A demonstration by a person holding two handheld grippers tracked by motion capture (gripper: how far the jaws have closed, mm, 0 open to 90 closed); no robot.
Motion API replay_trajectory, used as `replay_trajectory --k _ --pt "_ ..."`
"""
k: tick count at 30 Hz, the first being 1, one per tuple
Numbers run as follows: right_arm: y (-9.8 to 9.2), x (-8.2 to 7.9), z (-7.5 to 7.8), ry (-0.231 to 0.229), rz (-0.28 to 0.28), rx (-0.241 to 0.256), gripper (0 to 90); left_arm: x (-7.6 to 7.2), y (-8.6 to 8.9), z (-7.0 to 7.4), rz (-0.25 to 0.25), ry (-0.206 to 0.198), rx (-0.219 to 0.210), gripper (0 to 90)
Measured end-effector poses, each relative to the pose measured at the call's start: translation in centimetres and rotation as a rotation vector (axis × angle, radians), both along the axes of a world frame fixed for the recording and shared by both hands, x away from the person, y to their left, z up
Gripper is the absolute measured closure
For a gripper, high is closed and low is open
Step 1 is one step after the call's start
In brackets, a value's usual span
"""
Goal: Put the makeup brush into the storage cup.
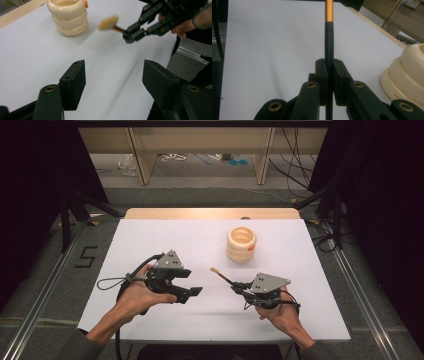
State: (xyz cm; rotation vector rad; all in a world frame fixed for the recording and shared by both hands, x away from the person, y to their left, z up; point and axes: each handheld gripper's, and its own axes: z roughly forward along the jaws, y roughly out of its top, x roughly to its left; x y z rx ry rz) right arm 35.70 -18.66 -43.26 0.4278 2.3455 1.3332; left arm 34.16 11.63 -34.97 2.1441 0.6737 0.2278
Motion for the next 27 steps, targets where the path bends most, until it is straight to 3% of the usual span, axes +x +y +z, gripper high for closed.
replay_trajectory --k 1,3,4,7,8,10,13,14,19,20,21,23,24,26,27 --pt "-0.1 0.1 0.1 0.001 -0.003 0.013 84.3 0.1 0.2 -0.3 -0.021 -0.029 0.011 35.4" --pt "-0.3 0.2 0.2 0.016 -0.004 0.039 84.2 -0.3 0.4 -0.9 -0.006 -0.028 -0.005 35.3" --pt "-0.3 0.2 0.2 0.014 -0.01 0.054 84.2 -0.5 0.4 -1.3 0.007 -0.032 -0.034 35.1" --pt "-0.5 0.3 0.4 0.023 -0.013 0.076 84.2 -0.8 0.8 -2.0 0.007 -0.038 -0.034 33.3" --pt "-0.6 0.4 0.4 0.025 -0.013 0.082 84.2 -0.9 0.8 -2.4 0.015 -0.042 -0.06 33.1" --pt "-0.7 0.5 0.4 0.024 -0.021 0.099 84.2 -1.0 1.1 -3.1 0.025 -0.048 -0.065 32.2" --pt "-0.9 0.6 0.5 0.029 -0.028 0.113 84.2 -1.2 1.6 -4.1 0.048 -0.062 -0.105 31.3" --pt "-0.9 0.6 0.5 0.031 -0.032 0.127 84.2 -0.8 2.7 -3.7 0.212 -0.294 0.06 31.1" --pt "-1.2 0.9 0.6 0.045 -0.04 0.16 84.2 -0.8 3.3 -5.6 0.18 -0.302 0.023 29.7" --pt "-1.2 0.9 0.5 0.043 -0.047 0.176 84.2 -0.6 3.7 -5.9 0.212 -0.345 0.038 29.5" --pt "-1.3 1.0 0.6 0.05 -0.044 0.179 84.2 -0.5 3.9 -6.3 0.176 -0.334 0.025 29.2" --pt "-1.3 1.0 0.6 0.054 -0.05 0.19 84.2 -0.4 4.4 -7.1 0.165 -0.344 0.015 29.1" --pt "-1.3 1.1 0.6 0.044 -0.051 0.201 84.2 -0.4 4.6 -7.6 0.137 -0.328 0.004 28.7" --pt "-1.4 1.1 0.6 0.051 -0.05 0.203 84.2 -0.4 5.1 -8.1 0.165 -0.349 0.027 28.0" --pt "-1.4 1.2 0.6 0.051 -0.054 0.207 84.2 -0.4 5.0 -8.2 0.13 -0.318 0.02 27.4"
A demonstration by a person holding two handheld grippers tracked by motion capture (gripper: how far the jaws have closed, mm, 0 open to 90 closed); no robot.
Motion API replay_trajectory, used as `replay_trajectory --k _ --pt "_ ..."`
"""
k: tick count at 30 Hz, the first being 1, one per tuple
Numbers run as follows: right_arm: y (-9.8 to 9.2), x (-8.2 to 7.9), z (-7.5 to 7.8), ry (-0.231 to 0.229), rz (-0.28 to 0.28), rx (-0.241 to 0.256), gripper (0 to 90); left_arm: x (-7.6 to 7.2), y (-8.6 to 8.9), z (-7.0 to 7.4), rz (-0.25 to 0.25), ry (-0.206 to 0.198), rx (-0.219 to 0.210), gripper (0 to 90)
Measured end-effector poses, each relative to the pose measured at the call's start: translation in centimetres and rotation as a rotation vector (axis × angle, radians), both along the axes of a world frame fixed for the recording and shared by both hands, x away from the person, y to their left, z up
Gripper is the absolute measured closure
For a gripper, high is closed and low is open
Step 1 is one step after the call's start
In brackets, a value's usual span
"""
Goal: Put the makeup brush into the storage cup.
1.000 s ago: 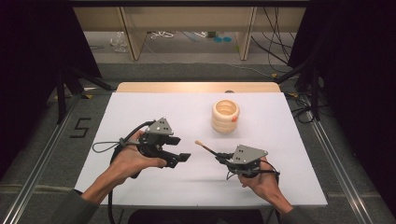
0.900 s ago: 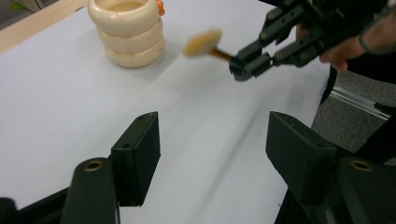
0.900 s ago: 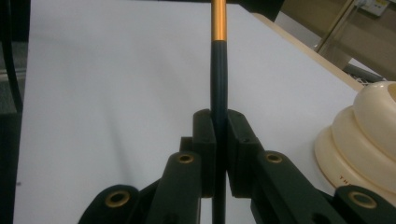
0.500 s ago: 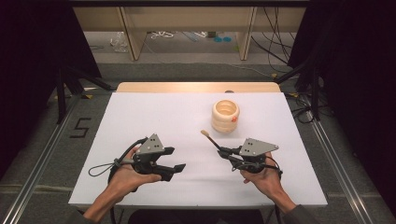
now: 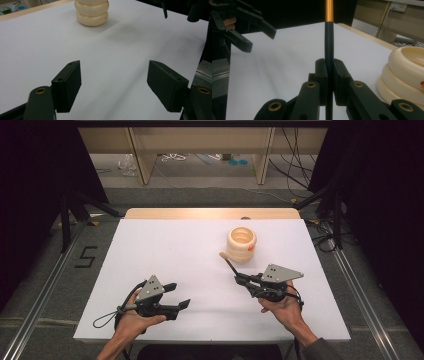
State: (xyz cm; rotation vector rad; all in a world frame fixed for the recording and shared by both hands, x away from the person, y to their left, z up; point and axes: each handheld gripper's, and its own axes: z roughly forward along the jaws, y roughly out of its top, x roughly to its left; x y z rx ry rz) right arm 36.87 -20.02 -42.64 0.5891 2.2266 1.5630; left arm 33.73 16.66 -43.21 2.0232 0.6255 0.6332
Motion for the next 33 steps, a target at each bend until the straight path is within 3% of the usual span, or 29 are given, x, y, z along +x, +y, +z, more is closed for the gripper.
replay_trajectory --k 1,2,3,6,7,9,12,16,21,23,25,27,30,33 --pt "0.0 0.0 0.0 -0.002 -0.003 0.011 84.2 0.0 0.0 -0.1 -0.008 0.004 -0.014 27.5" --pt "0.1 0.0 0.0 0.006 -0.004 0.021 84.2 0.0 0.2 -0.1 0.026 -0.028 0.001 27.4" --pt "0.0 0.0 0.0 0.006 -0.001 0.02 84.2 0.0 0.2 -0.1 0.024 -0.029 0.002 27.4" --pt "0.0 0.0 0.1 0.018 -0.002 0.032 84.2 -0.1 0.2 -0.3 0.006 -0.021 -0.01 27.3" --pt "0.0 0.0 0.1 0.019 -0.003 0.034 84.2 -0.2 0.2 -0.4 -0.019 0.001 -0.021 27.3" --pt "0.0 0.2 0.0 0.006 -0.001 0.064 84.2 -0.2 0.4 -0.3 -0.019 -0.013 -0.03 27.0" --pt "-0.2 0.4 0.1 0.009 -0.006 0.063 84.2 -0.4 0.5 -0.6 -0.026 -0.012 -0.042 26.2" --pt "-0.3 0.7 0.1 0.03 -0.018 0.08 84.2 -0.4 0.4 -0.9 -0.015 -0.017 -0.02 25.6" --pt "-0.5 1.2 0.1 0.012 -0.034 0.095 84.2 -0.3 0.6 -1.0 -0.019 -0.018 -0.042 24.1" --pt "-0.5 1.3 0.1 0.036 -0.033 0.105 84.2 -0.2 0.8 -0.9 -0.008 -0.04 -0.048 23.8" --pt "-0.6 1.5 0.1 0.038 -0.035 0.123 84.2 -0.2 0.9 -0.8 -0.006 -0.032 -0.051 23.0" --pt "-0.8 1.8 0.2 0.011 -0.049 0.123 84.2 -0.2 0.9 -0.8 -0.002 -0.035 -0.052 22.1" --pt "-1.0 1.9 0.5 0.036 -0.05 0.136 84.2 -0.3 0.9 -0.8 -0.003 -0.034 -0.052 21.4" --pt "-1.1 2.2 0.6 0.031 -0.065 0.154 84.2 -0.3 0.9 -0.8 -0.002 -0.035 -0.053 21.4"
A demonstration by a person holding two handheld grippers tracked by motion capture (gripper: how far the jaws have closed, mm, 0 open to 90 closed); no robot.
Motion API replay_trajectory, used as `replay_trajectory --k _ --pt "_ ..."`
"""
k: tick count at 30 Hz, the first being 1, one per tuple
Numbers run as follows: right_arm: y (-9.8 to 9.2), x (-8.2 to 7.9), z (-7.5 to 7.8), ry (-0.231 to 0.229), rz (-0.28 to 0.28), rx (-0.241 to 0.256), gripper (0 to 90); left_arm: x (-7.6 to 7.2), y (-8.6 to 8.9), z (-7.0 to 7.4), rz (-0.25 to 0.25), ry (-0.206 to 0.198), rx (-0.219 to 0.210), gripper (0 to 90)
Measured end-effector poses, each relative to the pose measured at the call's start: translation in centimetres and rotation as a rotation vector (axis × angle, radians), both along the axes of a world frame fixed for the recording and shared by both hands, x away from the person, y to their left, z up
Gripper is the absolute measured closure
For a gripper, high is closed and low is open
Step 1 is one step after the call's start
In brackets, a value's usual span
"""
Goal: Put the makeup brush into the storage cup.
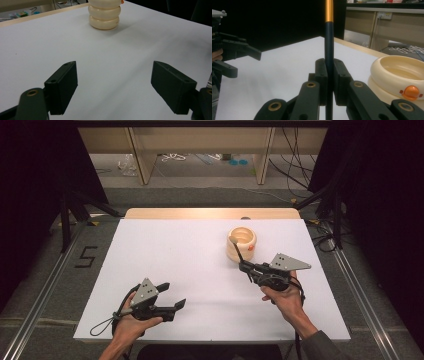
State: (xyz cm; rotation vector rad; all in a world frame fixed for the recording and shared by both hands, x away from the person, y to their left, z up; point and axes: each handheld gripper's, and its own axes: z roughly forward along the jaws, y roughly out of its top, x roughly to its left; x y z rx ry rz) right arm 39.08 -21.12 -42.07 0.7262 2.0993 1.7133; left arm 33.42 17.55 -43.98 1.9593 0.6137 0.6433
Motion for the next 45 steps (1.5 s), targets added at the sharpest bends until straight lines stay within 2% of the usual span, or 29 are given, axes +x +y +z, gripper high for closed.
replay_trajectory --k 5,7,8,10,11,14,15,16,19,20,26,27,28,29,33,42,45 --pt "-0.2 0.5 0.1 0.008 -0.006 0.001 84.2 0.1 0.1 0.0 0.004 -0.001 0.004 21.4" --pt "-0.2 0.7 0.2 0.0 -0.01 0.013 84.2 0.1 0.1 0.0 0.004 0.0 0.004 21.4" --pt "-0.2 0.9 0.3 -0.004 -0.012 0.003 84.2 0.1 0.1 0.0 0.004 -0.001 0.004 21.4" --pt "-0.2 1.1 0.4 -0.004 -0.018 0.028 84.2 0.1 0.1 0.0 0.005 0.0 0.005 21.4" --pt "-0.3 1.2 0.4 0.0 -0.018 0.013 84.2 0.1 0.1 0.0 0.005 0.0 0.005 21.4" --pt "-0.3 1.5 0.4 -0.006 -0.022 0.023 84.2 0.1 0.2 0.0 0.007 0.0 0.003 21.4" --pt "-0.4 1.6 0.5 0.002 -0.026 0.011 84.2 0.1 0.2 0.0 0.007 0.0 0.003 21.4" --pt "-0.3 1.7 0.5 -0.003 -0.03 0.023 84.2 0.1 0.2 0.0 0.008 0.0 0.003 21.4" --pt "-0.5 2.1 0.7 -0.006 -0.037 0.018 84.2 0.1 0.2 0.0 0.009 -0.001 0.004 21.4" --pt "-0.4 2.3 0.7 -0.009 -0.038 0.035 84.2 0.1 0.2 0.0 0.009 -0.001 0.003 21.4" --pt "-0.7 3.2 1.1 -0.012 -0.059 0.029 84.2 0.1 0.3 0.0 0.01 -0.001 0.006 21.4" --pt "-0.7 3.3 1.1 -0.019 -0.063 0.043 84.2 0.2 0.3 0.0 0.01 -0.002 0.005 21.4" --pt "-0.8 3.4 1.2 -0.014 -0.066 0.027 84.2 0.2 0.3 0.0 0.009 -0.006 0.003 21.4" --pt "-0.8 3.5 1.2 -0.016 -0.069 0.043 84.2 0.2 0.3 0.0 0.006 -0.006 0.001 21.4" --pt "-1.0 4.0 1.4 -0.024 -0.076 0.046 84.2 0.2 0.3 0.0 0.002 -0.012 0.0 21.4" --pt "-1.3 4.7 1.3 -0.008 -0.094 0.038 84.2 0.2 0.4 0.1 0.016 -0.01 -0.002 21.4" --pt "-1.3 4.9 1.4 -0.018 -0.099 0.047 84.2 0.1 0.5 0.1 0.016 -0.012 -0.002 21.4"
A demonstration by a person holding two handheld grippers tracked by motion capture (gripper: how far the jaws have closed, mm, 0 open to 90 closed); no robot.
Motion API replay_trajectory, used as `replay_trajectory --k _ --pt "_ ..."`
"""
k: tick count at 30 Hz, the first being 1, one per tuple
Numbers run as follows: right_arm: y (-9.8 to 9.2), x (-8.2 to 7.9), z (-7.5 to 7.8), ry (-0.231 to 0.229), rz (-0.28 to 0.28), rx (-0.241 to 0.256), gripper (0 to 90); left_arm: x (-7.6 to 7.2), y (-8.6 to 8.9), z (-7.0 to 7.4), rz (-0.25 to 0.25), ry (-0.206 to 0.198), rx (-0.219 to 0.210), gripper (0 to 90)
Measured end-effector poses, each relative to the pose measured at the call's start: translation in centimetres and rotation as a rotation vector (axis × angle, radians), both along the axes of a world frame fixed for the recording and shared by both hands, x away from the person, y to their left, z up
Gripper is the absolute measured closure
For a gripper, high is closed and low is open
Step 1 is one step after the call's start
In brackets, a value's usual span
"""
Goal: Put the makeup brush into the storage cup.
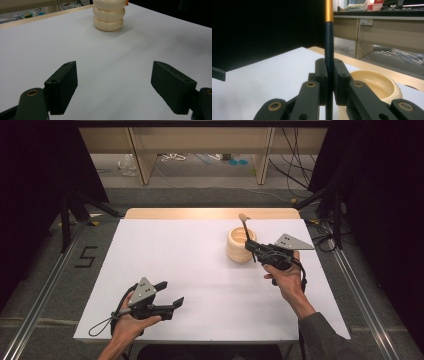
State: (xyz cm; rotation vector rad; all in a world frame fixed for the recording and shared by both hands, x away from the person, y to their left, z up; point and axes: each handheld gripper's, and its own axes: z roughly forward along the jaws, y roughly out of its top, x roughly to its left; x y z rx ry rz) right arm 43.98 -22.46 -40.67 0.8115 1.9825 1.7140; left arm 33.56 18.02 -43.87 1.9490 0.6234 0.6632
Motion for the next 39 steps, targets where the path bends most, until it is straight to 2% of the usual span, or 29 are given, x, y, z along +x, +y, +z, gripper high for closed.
replay_trajectory --k 3,5,6,11,12,15,16,17,23,28,31,35,39 --pt "-0.1 0.2 0.2 -0.007 -0.006 0.004 84.1 0.1 0.0 0.0 -0.008 -0.014 -0.008 21.4" --pt "-0.1 0.4 0.4 -0.006 -0.011 -0.003 84.1 0.0 0.1 0.1 0.002 -0.006 -0.007 21.4" --pt "-0.1 0.5 0.4 -0.005 -0.008 0.013 84.1 0.0 0.1 0.1 0.005 -0.007 -0.009 21.4" --pt "-0.2 1.0 0.5 -0.009 -0.021 -0.003 84.1 0.0 0.2 0.1 0.009 -0.013 -0.01 21.4" --pt "-0.1 1.1 0.4 -0.009 -0.02 0.014 84.1 0.0 0.2 0.2 0.009 -0.015 -0.012 21.4" --pt "-0.2 1.4 0.5 -0.006 -0.028 0.0 84.2 0.0 0.3 0.2 0.011 -0.022 -0.017 21.4" --pt "-0.1 1.5 0.5 -0.011 -0.034 0.017 84.2 0.0 0.3 0.2 0.011 -0.022 -0.018 21.4" --pt "-0.1 1.5 0.5 0.002 -0.025 0.011 84.1 0.0 0.3 0.2 0.012 -0.023 -0.017 21.4" --pt "-0.1 2.0 0.7 -0.009 -0.039 0.029 84.2 0.0 0.5 0.3 0.016 -0.025 -0.01 21.4" --pt "0.0 2.4 0.8 -0.004 -0.043 0.015 84.1 0.0 0.5 0.3 0.016 -0.025 -0.011 21.4" --pt "0.0 2.7 0.6 -0.008 -0.051 0.032 84.1 0.1 0.5 0.3 0.018 -0.026 -0.011 21.4" --pt "-0.3 2.8 0.6 0.007 -0.065 0.016 84.1 0.1 0.5 0.3 0.021 -0.026 -0.01 21.4" --pt "-0.5 2.9 0.7 0.006 -0.067 0.022 84.1 0.1 0.5 0.3 0.012 -0.031 -0.016 21.4"
